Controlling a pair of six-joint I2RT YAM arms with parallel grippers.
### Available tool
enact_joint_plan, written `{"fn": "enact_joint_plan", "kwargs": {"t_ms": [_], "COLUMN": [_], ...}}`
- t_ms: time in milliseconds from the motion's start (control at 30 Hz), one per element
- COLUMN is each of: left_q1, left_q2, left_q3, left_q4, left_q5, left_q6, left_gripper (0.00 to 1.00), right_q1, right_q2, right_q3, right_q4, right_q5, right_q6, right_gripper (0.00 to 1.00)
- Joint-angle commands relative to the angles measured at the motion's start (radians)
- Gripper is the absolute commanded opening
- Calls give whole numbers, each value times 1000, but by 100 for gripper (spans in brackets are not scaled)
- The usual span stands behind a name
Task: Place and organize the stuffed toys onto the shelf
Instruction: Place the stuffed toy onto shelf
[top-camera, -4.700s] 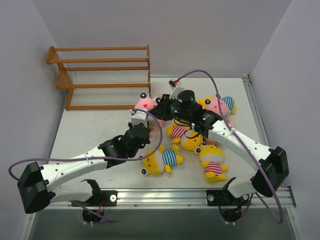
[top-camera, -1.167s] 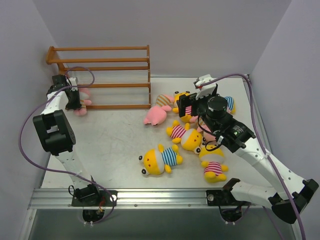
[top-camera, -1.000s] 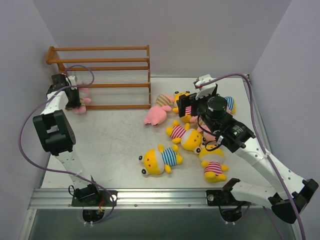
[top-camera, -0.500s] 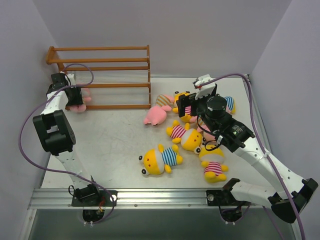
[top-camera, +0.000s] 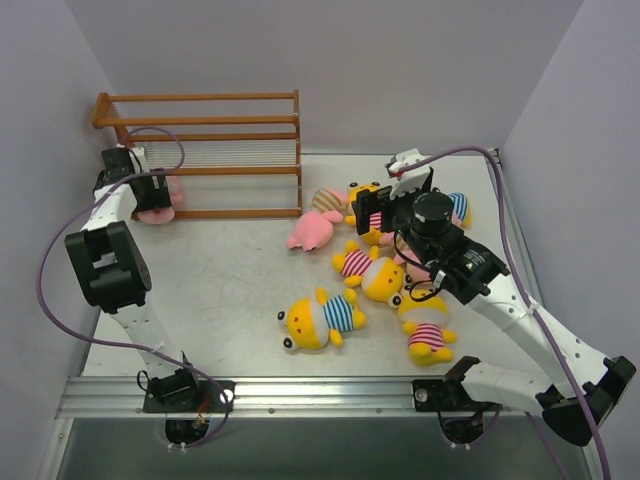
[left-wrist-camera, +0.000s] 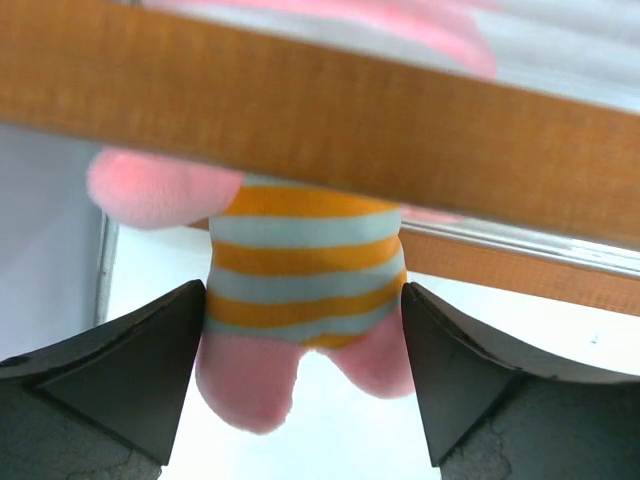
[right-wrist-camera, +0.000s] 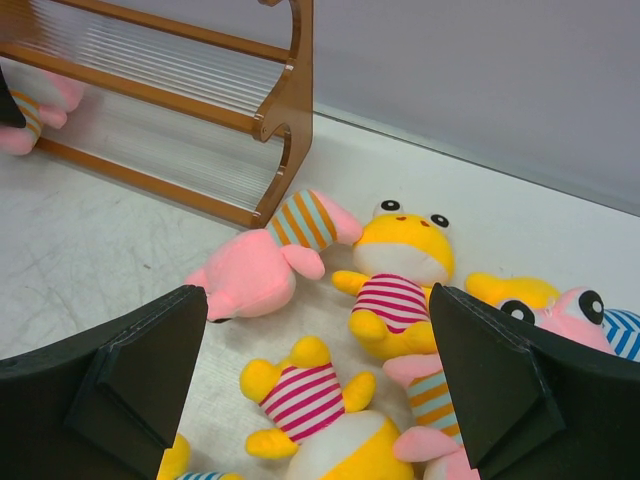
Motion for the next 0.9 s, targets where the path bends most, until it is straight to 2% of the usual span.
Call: {"fn": "enact_joint_plan", "kwargs": {"t_ms": [0, 333, 500, 667, 733, 867], "left_q1": [14, 25, 36, 57, 60, 62], "left_q2": [-100, -232, -342, -450, -464, -442], "left_q3": [-33, -165, -312, -498, -585, -691], "left_q4": [64, 142, 231, 414, 529, 719], "left_q5": [-3, -14, -28, -77, -75, -52], "left_q6": [-72, -237, -381, -592, -677, -754], "left_gripper": [89, 93, 93, 94, 94, 94], "right_q1": [4, 4, 5, 9, 9, 10], "right_q2": [-10, -35, -44, -55, -53, -53], "right_q3": [5, 1, 1, -5, -5, -8], "right_q4": [23, 20, 22, 22, 22, 25], "right_q5": [-3, -28, -43, -49, -51, -57], "right_q6": [-13, -13, -13, -12, -13, -12], "right_gripper": [100, 100, 100, 100, 100, 100]}}
